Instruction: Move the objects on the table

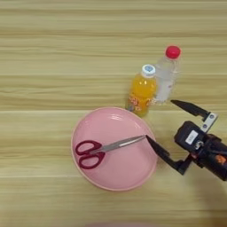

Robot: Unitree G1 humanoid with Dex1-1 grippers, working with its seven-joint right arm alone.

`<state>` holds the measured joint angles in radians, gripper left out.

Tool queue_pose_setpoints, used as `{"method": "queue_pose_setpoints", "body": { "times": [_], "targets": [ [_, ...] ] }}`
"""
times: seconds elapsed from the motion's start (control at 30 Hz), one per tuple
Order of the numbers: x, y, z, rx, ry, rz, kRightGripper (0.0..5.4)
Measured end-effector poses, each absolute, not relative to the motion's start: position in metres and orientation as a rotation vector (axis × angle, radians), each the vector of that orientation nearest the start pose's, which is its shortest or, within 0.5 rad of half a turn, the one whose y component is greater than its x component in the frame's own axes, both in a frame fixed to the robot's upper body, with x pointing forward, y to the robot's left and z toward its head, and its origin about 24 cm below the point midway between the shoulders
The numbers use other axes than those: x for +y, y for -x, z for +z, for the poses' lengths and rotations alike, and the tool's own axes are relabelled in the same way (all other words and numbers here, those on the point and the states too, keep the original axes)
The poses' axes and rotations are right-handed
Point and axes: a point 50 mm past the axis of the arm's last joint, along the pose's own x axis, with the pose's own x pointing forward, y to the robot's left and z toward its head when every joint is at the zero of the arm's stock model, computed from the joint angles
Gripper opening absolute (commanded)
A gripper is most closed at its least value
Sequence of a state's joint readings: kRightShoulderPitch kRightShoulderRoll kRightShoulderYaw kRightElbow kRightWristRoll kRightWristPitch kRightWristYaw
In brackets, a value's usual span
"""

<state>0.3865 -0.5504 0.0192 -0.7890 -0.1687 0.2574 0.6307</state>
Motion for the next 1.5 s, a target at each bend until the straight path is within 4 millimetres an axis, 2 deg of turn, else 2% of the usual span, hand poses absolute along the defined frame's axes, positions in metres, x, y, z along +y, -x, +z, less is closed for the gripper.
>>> {"method": "queue_pose_setpoints", "body": {
  "times": [0.23, 0.4, 0.7, 0.9, 1.1, 1.23, 1.5],
  "targets": [
    [-0.153, -0.169, 0.109, 0.127, 0.782, 0.858, 5.36],
    [-0.141, -0.173, 0.097, 0.181, 0.863, 0.972, 5.36],
    [-0.133, -0.179, 0.079, 0.239, 0.904, 1.042, 5.36],
    [-0.129, -0.188, 0.068, 0.271, 0.842, 1.072, 5.36],
    [-0.122, -0.204, 0.075, 0.296, 0.751, 1.164, 5.36],
    [-0.123, -0.212, 0.074, 0.314, 0.750, 1.169, 5.36],
    [-0.121, -0.212, 0.070, 0.306, 0.768, 1.174, 5.36]
  ]
}}
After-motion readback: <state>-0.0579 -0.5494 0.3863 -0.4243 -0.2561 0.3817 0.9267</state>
